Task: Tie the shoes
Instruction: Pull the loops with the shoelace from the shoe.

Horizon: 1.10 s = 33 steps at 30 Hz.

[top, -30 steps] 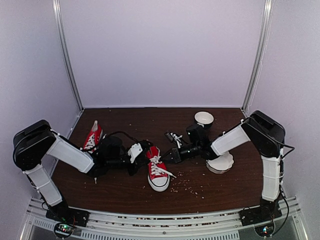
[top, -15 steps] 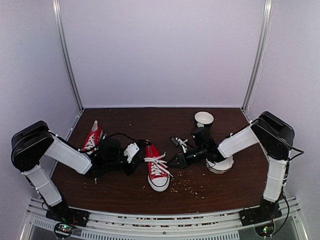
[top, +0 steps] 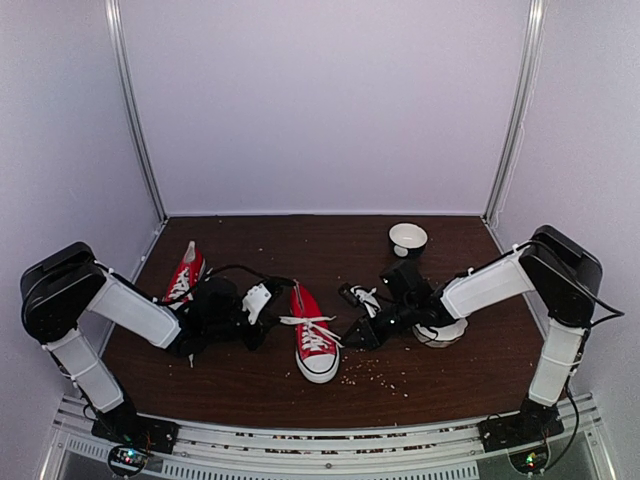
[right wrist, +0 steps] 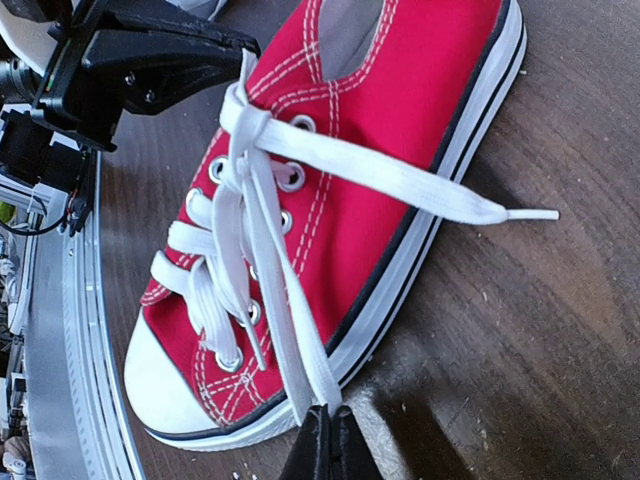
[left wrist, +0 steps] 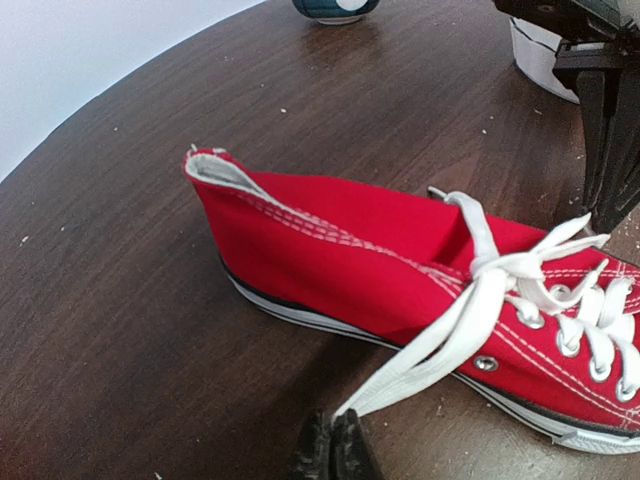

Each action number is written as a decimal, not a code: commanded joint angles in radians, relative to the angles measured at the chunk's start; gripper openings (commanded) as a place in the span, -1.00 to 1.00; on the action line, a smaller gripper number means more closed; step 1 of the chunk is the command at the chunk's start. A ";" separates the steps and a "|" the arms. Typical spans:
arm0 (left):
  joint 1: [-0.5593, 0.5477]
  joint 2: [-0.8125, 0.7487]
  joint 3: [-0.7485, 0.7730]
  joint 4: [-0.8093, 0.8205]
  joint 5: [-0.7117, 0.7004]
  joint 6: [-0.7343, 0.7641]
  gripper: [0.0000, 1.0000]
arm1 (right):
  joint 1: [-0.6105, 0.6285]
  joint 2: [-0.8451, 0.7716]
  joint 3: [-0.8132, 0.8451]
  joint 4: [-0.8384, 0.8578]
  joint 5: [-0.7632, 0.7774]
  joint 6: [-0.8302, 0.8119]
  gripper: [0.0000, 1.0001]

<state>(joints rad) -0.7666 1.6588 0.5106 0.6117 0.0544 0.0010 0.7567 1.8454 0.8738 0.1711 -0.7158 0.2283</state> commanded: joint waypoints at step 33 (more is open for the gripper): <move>0.078 0.082 -0.006 0.030 -0.015 -0.032 -1.00 | 0.012 -0.014 -0.057 -0.150 0.077 -0.075 -1.00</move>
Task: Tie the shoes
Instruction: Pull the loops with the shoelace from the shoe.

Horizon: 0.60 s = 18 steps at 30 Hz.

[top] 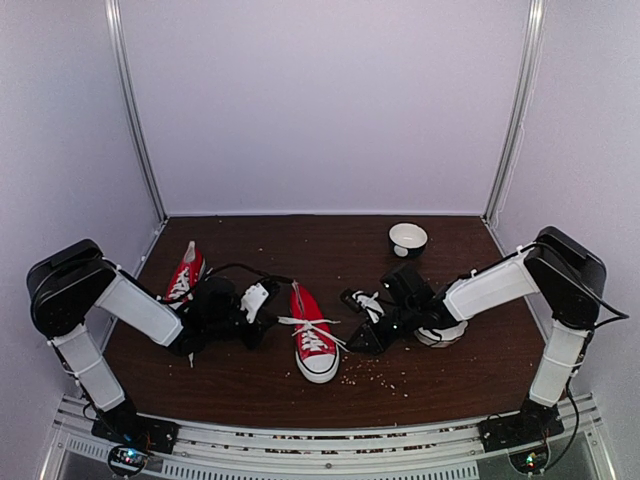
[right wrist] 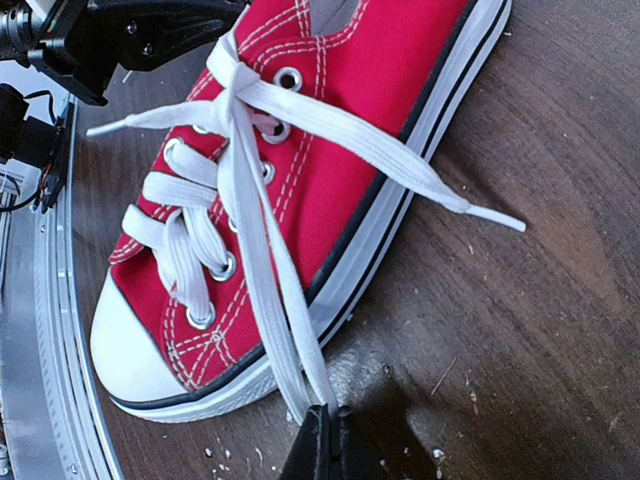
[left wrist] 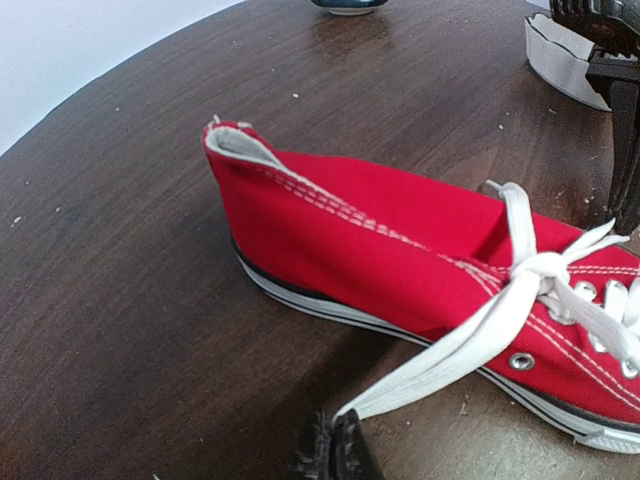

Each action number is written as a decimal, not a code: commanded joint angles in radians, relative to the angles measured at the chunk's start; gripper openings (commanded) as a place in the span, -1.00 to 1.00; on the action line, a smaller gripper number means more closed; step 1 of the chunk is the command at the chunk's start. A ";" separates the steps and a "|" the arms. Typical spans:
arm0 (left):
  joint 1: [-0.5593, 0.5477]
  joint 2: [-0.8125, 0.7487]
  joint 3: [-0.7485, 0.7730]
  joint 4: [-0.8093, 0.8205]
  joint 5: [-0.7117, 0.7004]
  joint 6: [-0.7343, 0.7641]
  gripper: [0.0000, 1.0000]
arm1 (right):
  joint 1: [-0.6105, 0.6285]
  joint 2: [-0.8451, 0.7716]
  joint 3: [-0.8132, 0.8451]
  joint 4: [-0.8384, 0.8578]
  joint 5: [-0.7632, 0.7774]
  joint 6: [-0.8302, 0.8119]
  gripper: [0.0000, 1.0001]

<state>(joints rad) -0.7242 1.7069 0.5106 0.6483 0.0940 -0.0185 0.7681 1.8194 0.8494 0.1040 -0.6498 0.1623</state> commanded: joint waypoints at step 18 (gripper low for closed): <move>0.036 -0.053 -0.075 0.147 0.120 0.033 0.06 | -0.019 -0.175 -0.015 -0.165 0.042 -0.081 -0.40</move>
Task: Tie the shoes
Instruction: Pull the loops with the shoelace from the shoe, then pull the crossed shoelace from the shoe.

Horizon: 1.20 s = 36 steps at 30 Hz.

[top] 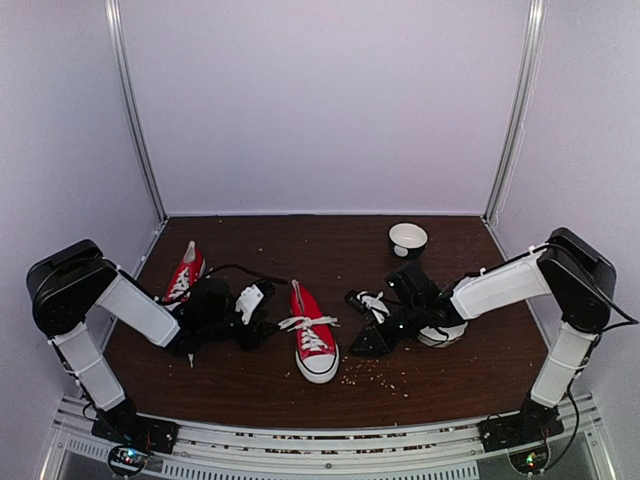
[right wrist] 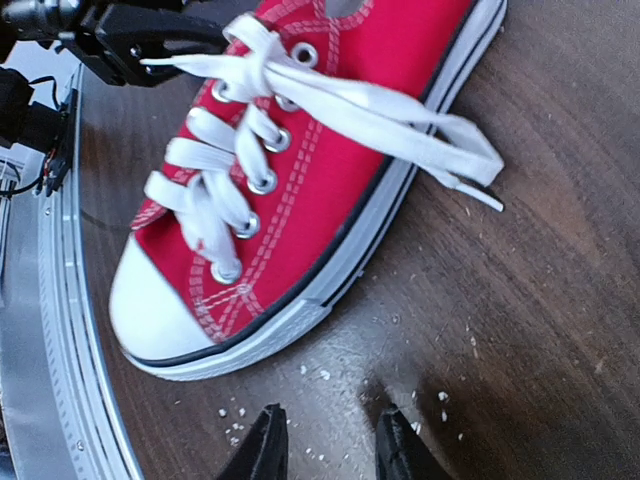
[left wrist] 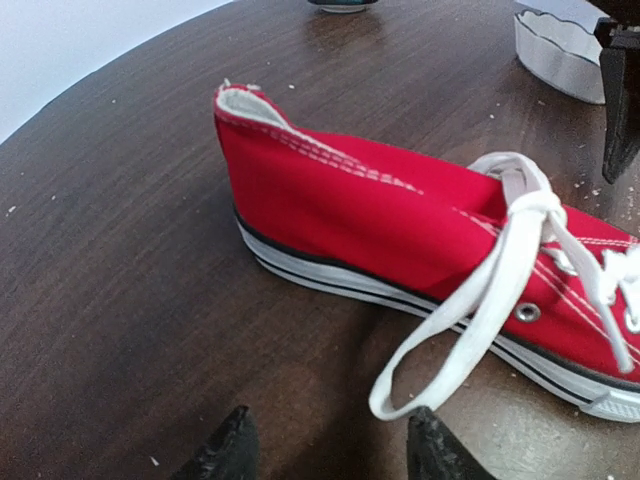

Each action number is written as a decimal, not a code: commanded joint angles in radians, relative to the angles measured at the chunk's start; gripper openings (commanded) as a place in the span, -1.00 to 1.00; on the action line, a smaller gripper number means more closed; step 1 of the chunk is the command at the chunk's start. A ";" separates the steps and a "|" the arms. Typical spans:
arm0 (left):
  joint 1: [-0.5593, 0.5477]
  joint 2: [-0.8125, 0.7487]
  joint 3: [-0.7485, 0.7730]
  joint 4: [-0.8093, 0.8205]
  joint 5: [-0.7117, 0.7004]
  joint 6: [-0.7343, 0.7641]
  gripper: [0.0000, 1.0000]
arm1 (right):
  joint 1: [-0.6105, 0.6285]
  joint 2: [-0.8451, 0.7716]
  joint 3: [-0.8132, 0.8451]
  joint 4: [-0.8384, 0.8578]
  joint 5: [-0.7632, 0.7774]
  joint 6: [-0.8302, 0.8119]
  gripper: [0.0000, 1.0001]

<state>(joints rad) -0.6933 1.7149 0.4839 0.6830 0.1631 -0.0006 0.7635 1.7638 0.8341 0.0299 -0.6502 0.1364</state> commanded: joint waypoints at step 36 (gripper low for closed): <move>-0.133 -0.147 0.139 -0.299 0.066 0.237 -0.43 | -0.017 0.257 0.369 -0.280 0.196 -0.435 -0.33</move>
<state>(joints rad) -0.8219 1.5639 0.6010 0.4049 0.2615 0.2195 0.7338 1.9942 1.1931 -0.1707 -0.4740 -0.2245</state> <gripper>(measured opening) 0.288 0.336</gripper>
